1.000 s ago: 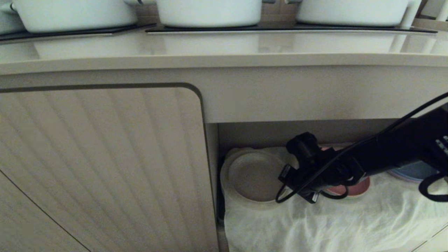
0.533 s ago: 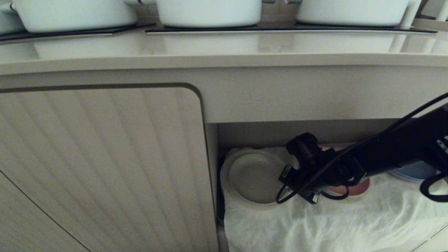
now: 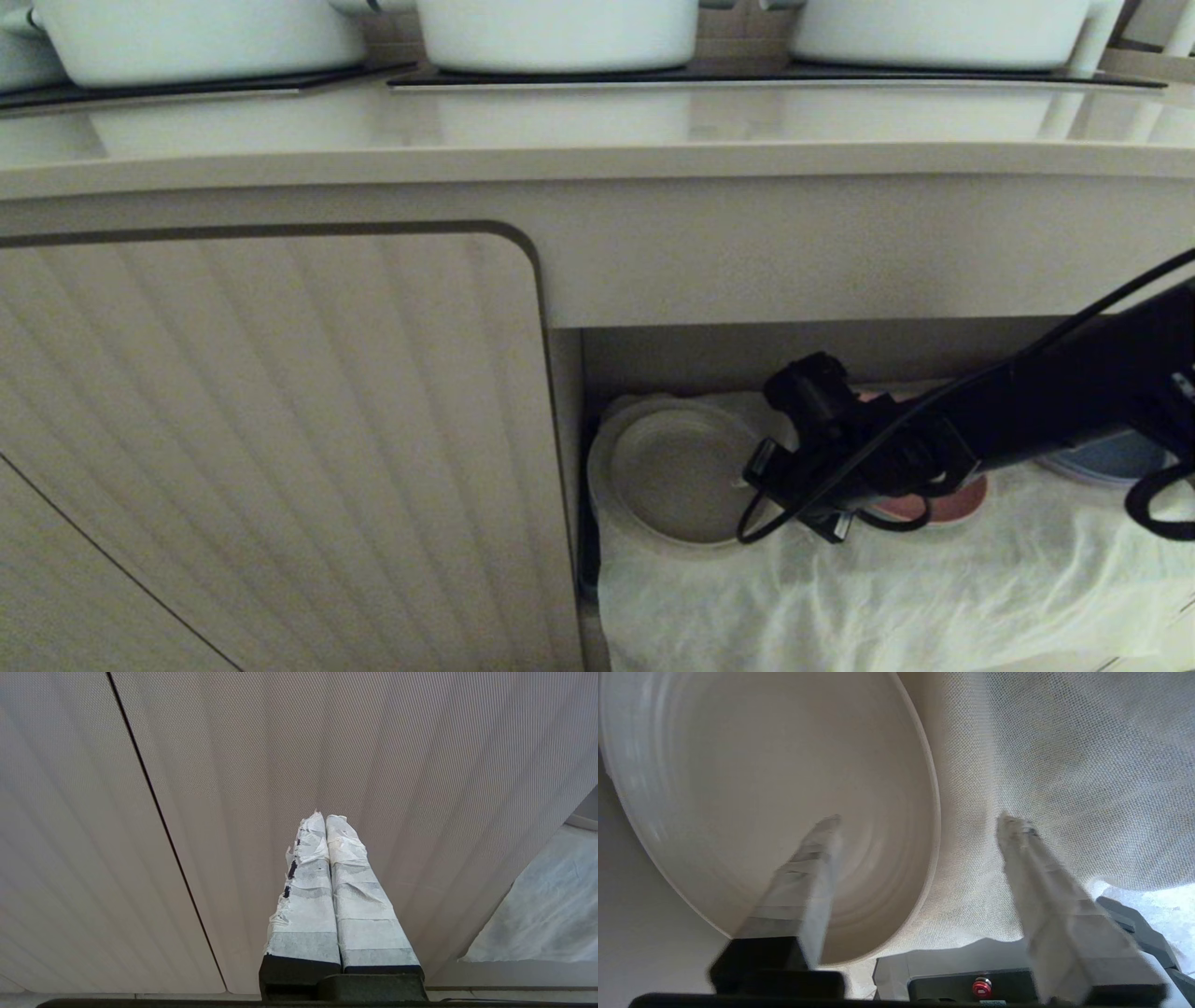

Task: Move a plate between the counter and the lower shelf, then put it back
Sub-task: Put the plate in the cupboard

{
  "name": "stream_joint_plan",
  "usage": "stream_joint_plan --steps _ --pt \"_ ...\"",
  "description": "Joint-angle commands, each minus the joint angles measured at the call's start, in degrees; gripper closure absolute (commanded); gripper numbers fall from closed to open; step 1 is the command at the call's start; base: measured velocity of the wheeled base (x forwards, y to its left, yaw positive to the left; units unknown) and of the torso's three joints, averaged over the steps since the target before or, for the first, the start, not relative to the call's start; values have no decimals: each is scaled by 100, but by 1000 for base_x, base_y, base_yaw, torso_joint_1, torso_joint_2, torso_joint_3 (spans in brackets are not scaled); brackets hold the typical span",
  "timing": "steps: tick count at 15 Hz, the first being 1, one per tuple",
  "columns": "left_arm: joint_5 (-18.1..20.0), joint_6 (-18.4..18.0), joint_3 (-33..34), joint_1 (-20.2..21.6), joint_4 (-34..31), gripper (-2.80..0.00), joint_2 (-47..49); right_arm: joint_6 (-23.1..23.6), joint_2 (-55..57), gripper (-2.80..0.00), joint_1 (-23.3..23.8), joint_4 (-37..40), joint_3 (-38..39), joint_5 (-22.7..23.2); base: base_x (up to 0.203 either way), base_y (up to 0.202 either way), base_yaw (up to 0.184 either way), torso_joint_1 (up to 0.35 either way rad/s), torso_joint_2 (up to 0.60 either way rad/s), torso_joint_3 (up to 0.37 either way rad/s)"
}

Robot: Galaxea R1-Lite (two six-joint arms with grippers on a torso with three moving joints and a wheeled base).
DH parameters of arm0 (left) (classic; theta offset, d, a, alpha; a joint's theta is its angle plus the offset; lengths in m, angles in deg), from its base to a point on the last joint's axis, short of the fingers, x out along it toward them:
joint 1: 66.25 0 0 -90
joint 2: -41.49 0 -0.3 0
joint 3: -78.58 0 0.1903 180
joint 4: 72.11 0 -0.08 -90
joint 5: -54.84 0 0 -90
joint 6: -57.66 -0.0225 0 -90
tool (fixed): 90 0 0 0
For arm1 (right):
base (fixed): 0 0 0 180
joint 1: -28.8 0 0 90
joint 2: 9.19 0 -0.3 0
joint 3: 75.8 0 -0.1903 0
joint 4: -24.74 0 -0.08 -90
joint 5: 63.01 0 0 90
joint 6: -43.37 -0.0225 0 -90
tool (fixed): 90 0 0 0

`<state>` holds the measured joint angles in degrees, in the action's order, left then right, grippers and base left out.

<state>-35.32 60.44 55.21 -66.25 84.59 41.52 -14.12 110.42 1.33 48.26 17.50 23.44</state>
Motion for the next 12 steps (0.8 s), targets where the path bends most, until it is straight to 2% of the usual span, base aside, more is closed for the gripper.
stream_joint_plan --steps 1,5,12 --pt "-2 3 0 0 1 0 -2 -14 -61 -280 -12 -3 97 -23 0 0 0 0 0 0" --pt "-2 3 0 0 1 0 -2 131 -212 -280 -30 -6 328 -24 0 0 0 0 0 0" --pt "-2 3 0 0 1 0 -2 810 -576 -280 -73 28 703 11 0 0 0 0 0 0"
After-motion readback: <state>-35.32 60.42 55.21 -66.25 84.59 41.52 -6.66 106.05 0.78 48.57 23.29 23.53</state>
